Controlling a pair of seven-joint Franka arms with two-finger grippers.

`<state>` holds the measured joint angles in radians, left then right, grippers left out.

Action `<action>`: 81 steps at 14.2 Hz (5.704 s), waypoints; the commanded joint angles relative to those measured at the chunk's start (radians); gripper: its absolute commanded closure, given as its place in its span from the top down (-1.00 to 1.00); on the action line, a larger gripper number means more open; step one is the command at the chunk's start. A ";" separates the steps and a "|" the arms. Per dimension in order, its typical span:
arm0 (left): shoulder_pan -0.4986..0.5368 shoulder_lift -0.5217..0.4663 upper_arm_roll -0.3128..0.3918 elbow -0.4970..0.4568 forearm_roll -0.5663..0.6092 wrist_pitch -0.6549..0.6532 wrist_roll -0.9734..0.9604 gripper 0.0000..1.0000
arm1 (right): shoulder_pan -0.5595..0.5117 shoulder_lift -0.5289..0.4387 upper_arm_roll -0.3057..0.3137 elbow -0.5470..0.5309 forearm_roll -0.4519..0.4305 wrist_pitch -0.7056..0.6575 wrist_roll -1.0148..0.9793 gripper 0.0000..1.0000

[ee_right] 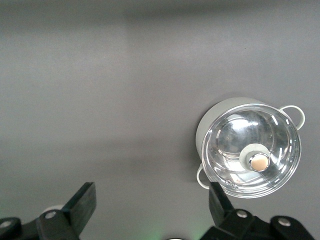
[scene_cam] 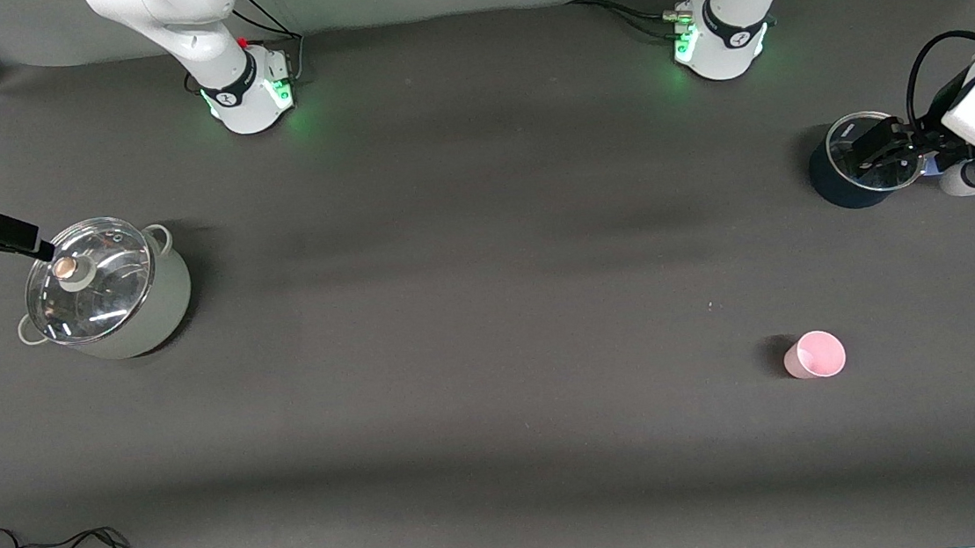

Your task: Transfer pink cup from left to right arm

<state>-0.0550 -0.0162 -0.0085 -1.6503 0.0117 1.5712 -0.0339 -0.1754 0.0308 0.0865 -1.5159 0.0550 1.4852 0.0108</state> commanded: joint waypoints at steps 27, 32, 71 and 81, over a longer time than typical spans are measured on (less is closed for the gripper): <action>0.451 0.530 0.005 0.087 -0.694 0.283 1.642 0.99 | -0.012 0.021 -0.005 0.031 -0.003 -0.020 -0.020 1.00; 0.500 0.677 0.005 0.084 -0.881 0.300 1.931 0.99 | -0.010 0.021 -0.005 0.031 -0.003 -0.020 -0.020 1.00; 0.461 0.943 -0.116 0.003 -1.452 0.472 2.513 0.17 | -0.006 0.020 -0.005 0.019 -0.003 -0.022 -0.022 1.00; 0.445 0.787 -0.262 -0.074 -1.454 0.686 2.305 -0.18 | -0.001 0.023 -0.005 0.014 -0.004 -0.022 -0.018 1.00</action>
<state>0.4082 0.8674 -0.2085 -1.6432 -1.4225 2.1411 2.3460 -0.1770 0.0444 0.0795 -1.5151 0.0550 1.4737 0.0095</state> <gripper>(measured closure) 0.352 0.000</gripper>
